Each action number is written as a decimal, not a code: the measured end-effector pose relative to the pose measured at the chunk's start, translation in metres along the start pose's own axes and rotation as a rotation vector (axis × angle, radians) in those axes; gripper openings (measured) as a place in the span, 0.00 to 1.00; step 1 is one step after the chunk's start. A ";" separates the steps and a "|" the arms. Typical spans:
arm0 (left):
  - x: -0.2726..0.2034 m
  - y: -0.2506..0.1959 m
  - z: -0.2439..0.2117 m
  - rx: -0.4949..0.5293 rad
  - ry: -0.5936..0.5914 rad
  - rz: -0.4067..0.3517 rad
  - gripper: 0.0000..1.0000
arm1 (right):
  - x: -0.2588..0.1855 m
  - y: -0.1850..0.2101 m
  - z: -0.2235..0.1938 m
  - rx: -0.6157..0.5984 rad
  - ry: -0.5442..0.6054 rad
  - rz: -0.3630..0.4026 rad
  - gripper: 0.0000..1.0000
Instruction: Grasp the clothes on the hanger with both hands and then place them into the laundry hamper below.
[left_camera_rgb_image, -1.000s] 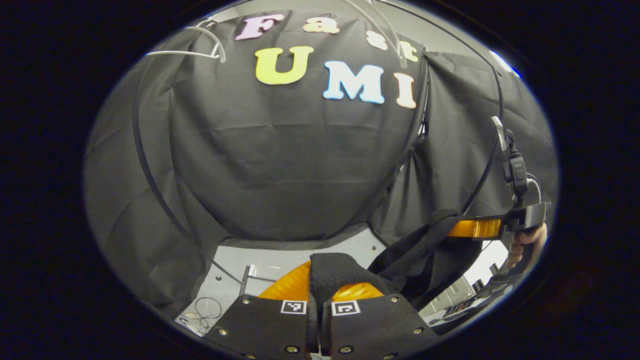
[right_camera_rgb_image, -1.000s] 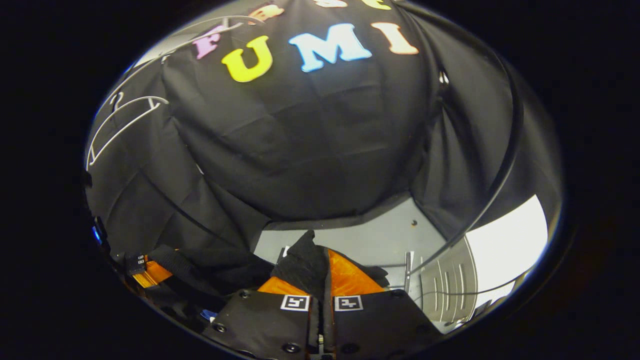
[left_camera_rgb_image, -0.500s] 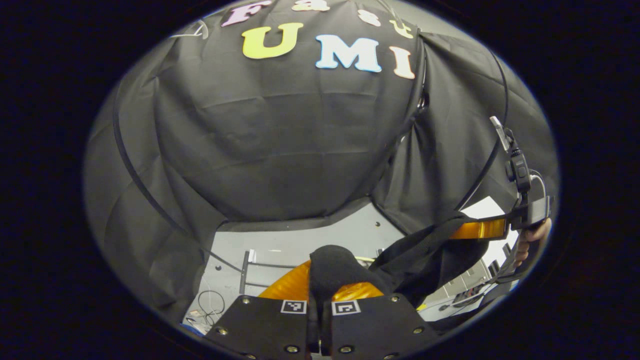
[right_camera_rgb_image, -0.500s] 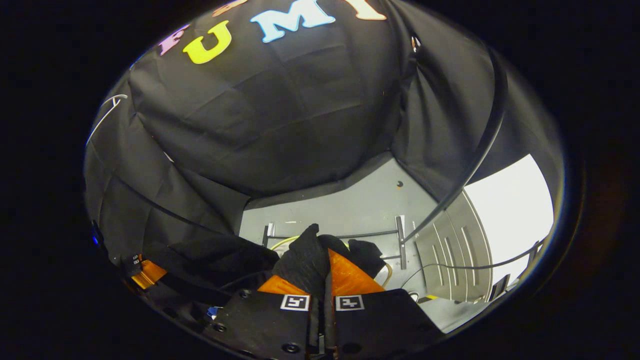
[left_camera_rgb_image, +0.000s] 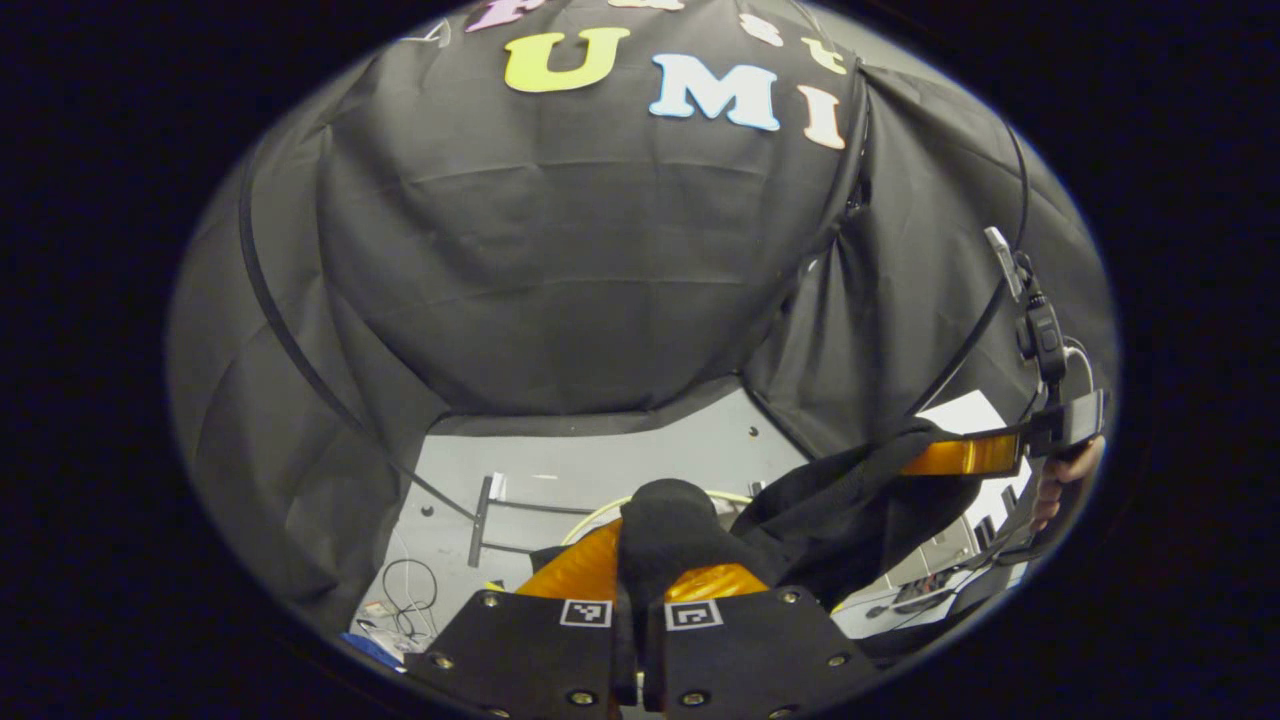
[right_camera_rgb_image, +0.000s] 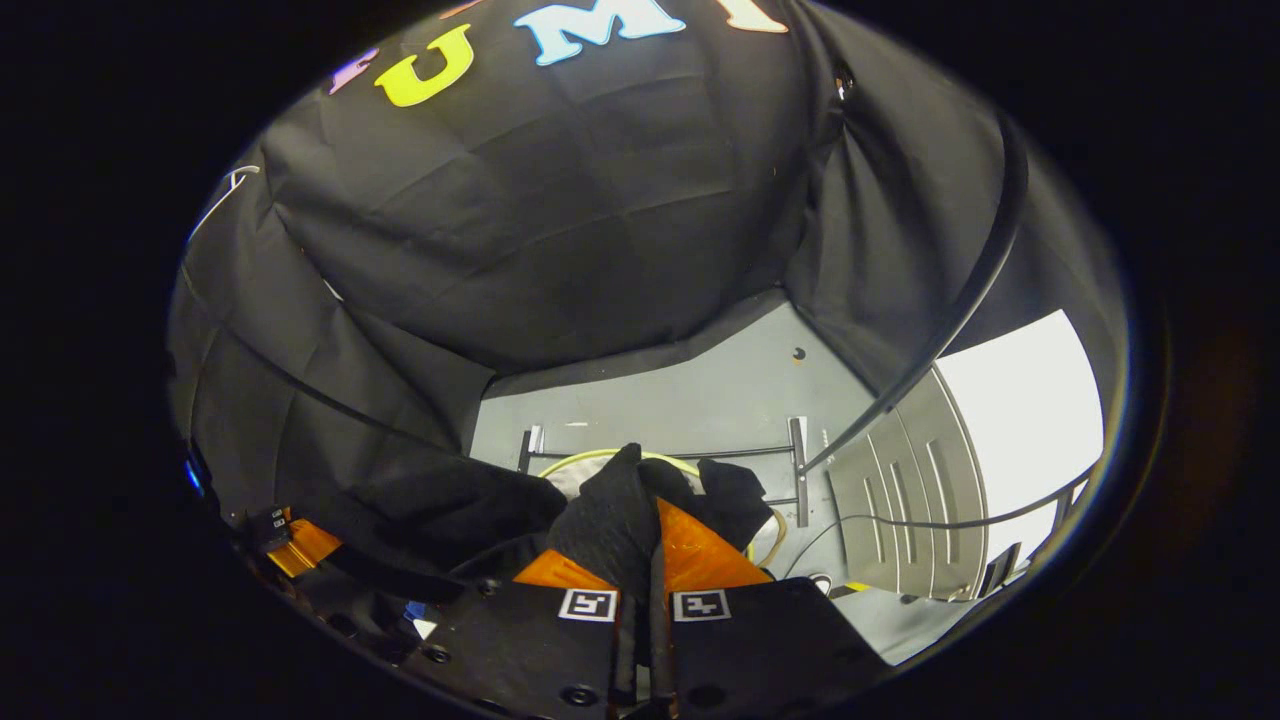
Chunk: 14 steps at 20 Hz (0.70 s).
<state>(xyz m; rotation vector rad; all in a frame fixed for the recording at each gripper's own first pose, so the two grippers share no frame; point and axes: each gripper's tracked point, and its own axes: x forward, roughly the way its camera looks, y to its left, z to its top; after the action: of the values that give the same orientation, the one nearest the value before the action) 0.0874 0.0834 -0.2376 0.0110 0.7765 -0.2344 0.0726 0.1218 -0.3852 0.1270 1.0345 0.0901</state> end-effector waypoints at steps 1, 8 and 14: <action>-0.001 0.000 -0.002 0.001 0.007 -0.001 0.04 | 0.000 0.000 -0.004 -0.006 0.018 0.004 0.07; -0.009 0.002 -0.025 -0.009 0.093 -0.010 0.07 | 0.004 0.005 -0.022 -0.038 0.091 0.019 0.17; -0.013 0.016 -0.041 0.015 0.152 0.056 0.29 | -0.005 0.021 -0.031 -0.074 0.105 0.062 0.59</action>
<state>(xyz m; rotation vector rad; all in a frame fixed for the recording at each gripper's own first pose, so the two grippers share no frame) 0.0532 0.1054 -0.2593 0.0652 0.9241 -0.1877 0.0428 0.1443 -0.3937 0.0879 1.1307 0.1932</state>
